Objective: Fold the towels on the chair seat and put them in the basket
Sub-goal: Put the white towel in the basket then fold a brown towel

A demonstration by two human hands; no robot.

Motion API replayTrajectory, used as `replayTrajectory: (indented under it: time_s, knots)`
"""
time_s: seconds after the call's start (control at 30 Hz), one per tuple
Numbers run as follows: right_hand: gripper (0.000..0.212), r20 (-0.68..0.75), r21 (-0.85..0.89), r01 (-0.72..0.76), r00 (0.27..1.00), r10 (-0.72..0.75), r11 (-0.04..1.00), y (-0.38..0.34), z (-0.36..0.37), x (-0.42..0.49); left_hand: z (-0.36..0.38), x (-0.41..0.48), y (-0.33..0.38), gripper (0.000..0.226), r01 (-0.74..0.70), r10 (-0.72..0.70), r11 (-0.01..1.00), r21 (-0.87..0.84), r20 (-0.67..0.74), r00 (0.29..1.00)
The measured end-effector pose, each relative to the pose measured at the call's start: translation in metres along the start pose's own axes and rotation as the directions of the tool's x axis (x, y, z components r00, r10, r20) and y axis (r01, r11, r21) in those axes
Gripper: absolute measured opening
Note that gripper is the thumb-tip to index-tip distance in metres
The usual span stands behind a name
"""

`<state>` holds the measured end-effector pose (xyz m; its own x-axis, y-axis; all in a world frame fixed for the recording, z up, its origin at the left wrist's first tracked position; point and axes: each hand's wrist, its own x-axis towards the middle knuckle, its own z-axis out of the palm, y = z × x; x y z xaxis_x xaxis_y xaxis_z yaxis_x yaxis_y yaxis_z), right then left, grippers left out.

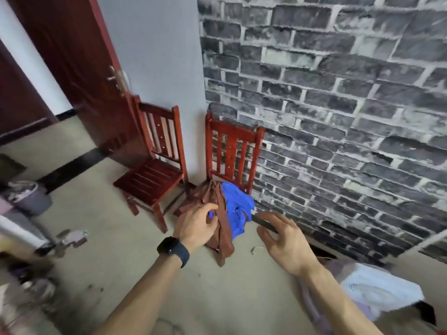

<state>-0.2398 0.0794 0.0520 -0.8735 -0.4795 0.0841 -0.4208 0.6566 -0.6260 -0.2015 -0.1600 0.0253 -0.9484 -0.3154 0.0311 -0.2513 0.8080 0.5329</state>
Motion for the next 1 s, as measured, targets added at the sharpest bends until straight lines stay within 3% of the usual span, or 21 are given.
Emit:
replayTrajectory:
  time_s: [0.3, 0.47, 0.63, 0.73, 1.0]
  knots:
    - [0.035, 0.206, 0.046, -0.070, 0.977, 0.059, 0.996, 0.001, 0.085, 0.138, -0.005, 0.085, -0.111, 0.034, 0.173, -0.175, 0.984, 0.040, 0.041, 0.984]
    - [0.037, 0.306, 0.056, -0.133, 0.946, 0.110, 0.990, 0.010, 0.139, 0.230, 0.005, 0.155, -0.168, 0.037, 0.246, -0.252, 0.968, 0.052, 0.180, 0.951]
    - [0.041, 0.427, 0.050, -0.285, 0.872, 0.237, 0.957, 0.016, 0.193, 0.305, 0.016, 0.211, -0.220, 0.041, 0.292, -0.311, 0.950, 0.109, 0.298, 0.902]
    - [0.036, 0.462, 0.028, -0.401, 0.817, 0.344, 0.916, 0.018, 0.225, 0.341, 0.025, 0.244, -0.247, 0.042, 0.282, -0.315, 0.949, 0.142, 0.360, 0.878]
    - [0.037, 0.563, -0.186, -0.466, 0.671, 0.483, 0.865, 0.040, 0.333, 0.422, 0.088, 0.352, -0.345, 0.049, 0.077, -0.215, 0.959, 0.272, 0.526, 0.822]
